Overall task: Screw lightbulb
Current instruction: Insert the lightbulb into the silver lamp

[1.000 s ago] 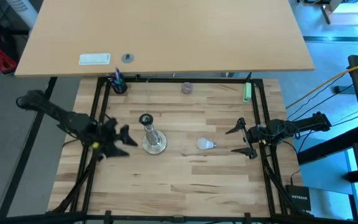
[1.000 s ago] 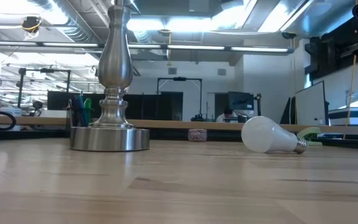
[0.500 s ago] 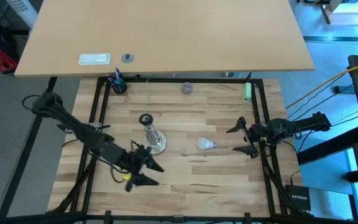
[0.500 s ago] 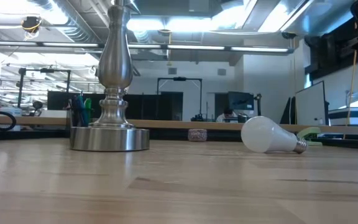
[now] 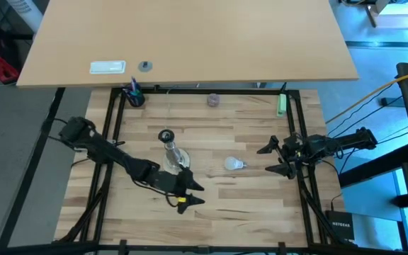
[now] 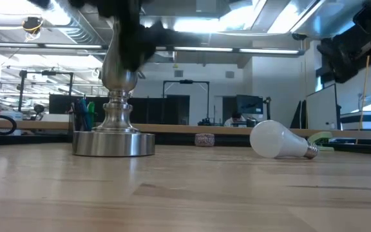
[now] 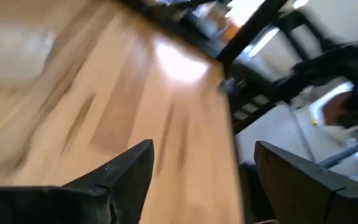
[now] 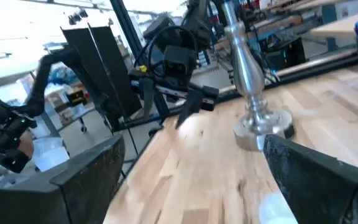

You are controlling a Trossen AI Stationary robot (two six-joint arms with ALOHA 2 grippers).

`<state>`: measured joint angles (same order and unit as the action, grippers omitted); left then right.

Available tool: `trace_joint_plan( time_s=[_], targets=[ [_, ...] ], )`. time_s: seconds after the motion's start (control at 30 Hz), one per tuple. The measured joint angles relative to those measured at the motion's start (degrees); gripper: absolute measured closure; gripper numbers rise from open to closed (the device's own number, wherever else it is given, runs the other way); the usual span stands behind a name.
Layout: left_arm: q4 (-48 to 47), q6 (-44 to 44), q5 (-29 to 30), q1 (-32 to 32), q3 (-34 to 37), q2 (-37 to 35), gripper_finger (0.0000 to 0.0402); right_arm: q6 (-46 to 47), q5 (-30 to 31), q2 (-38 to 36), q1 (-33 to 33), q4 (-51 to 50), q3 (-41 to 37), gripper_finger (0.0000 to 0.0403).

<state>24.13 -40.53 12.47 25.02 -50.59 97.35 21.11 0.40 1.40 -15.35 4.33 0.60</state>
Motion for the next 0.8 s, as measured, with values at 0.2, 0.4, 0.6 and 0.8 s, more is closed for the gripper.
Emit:
trace_joint_plan(
  time_s=[0.2,0.4,0.6,0.8],
  targets=[
    [-8.47,-13.92,-0.26,-0.93,0.0,4.55,0.0135,0.1,0.0,0.01,-0.02,-0.82,0.0,0.0017],
    [-22.88,-25.81,-1.77,-1.14,0.0,4.6,0.0135,0.35,0.01,0.01,0.0,-1.62,0.0,0.0017],
    [-29.67,-25.99,0.22,-2.92,-0.24,4.38,0.0135,1.14,0.43,0.01,0.0,-1.62,0.0,0.0017],
    [-31.29,-23.46,5.14,-6.62,-0.13,4.39,0.0135,1.16,2.82,0.24,0.0,-2.87,0.02,0.0017]
  ],
)
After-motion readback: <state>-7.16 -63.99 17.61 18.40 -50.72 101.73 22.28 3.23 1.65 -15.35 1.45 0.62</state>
